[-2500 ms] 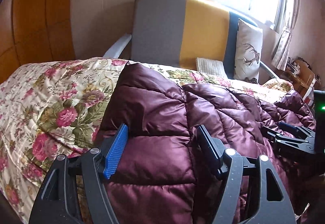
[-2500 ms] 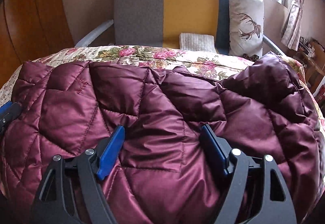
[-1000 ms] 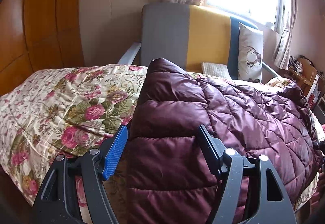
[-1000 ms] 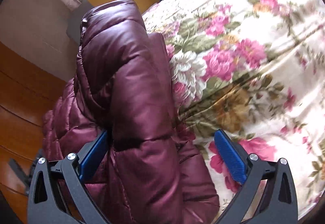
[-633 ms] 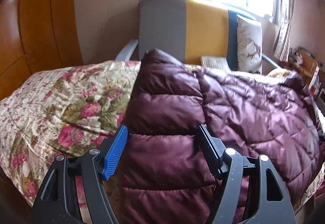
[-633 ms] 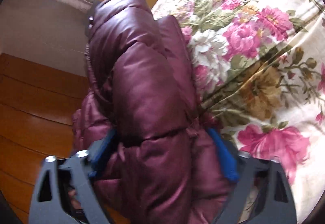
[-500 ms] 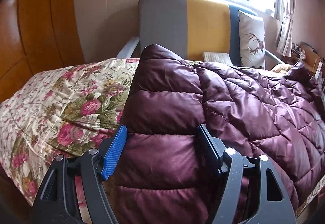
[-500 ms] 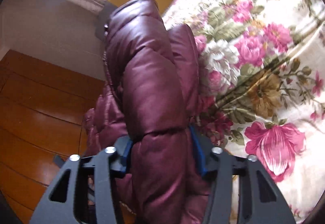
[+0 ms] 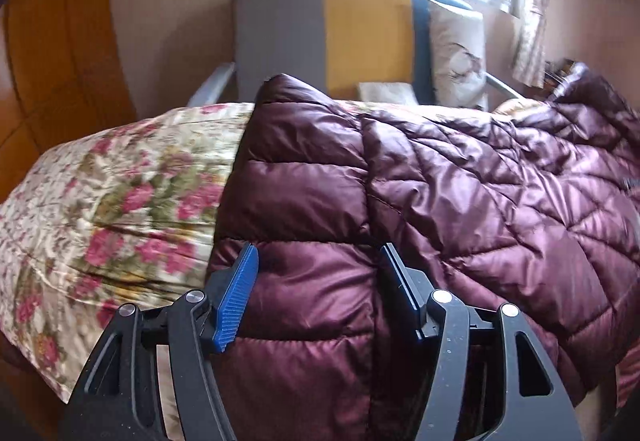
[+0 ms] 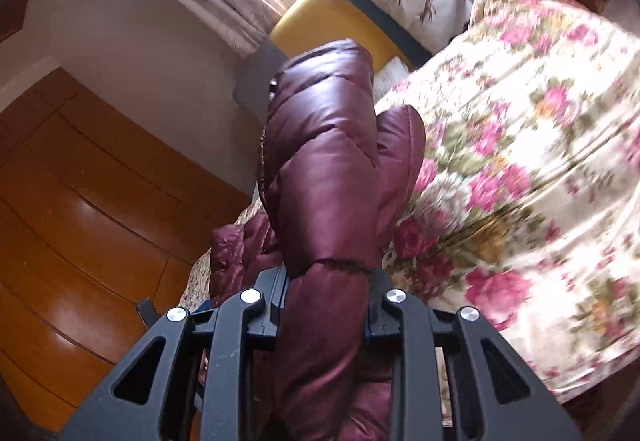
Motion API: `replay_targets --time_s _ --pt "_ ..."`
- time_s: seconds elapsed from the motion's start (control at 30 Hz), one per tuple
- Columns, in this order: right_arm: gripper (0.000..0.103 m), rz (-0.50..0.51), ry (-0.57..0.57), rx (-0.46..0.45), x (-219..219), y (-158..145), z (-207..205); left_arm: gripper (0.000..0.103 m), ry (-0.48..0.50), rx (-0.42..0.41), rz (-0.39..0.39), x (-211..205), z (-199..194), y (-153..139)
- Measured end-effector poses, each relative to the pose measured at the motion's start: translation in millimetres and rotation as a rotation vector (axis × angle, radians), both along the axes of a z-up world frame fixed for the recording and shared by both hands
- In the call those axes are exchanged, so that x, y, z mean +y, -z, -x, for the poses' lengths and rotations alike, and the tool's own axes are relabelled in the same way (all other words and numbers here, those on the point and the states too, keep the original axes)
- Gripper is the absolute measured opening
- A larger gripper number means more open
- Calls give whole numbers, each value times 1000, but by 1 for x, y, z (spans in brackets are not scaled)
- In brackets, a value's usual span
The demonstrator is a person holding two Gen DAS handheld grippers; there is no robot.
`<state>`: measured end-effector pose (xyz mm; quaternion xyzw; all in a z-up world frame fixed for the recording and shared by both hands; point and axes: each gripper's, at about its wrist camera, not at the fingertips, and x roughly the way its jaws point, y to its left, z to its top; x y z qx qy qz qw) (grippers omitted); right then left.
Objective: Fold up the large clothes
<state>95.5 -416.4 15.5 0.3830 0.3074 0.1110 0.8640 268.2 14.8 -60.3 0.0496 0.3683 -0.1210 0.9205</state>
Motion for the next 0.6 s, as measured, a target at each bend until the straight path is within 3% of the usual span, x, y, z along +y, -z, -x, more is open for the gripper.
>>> replay_targets --time_s 0.07,0.17,0.23,0.3,0.43,0.6 --pt "25 36 36 5 -17 -13 12 59 57 -15 -11 -21 12 -3" --pt "24 93 74 35 -34 -22 23 57 109 -62 106 -36 32 -27" --pt "24 115 85 66 -41 -29 26 57 195 -60 171 -48 41 -40" --pt "24 139 85 85 -40 -32 25 57 306 -30 172 -67 44 -41" --pt "24 208 66 92 -21 -51 14 57 437 41 159 -107 47 -27" --pt "24 354 -16 90 28 -81 -14 57 429 147 225 -124 33 12"
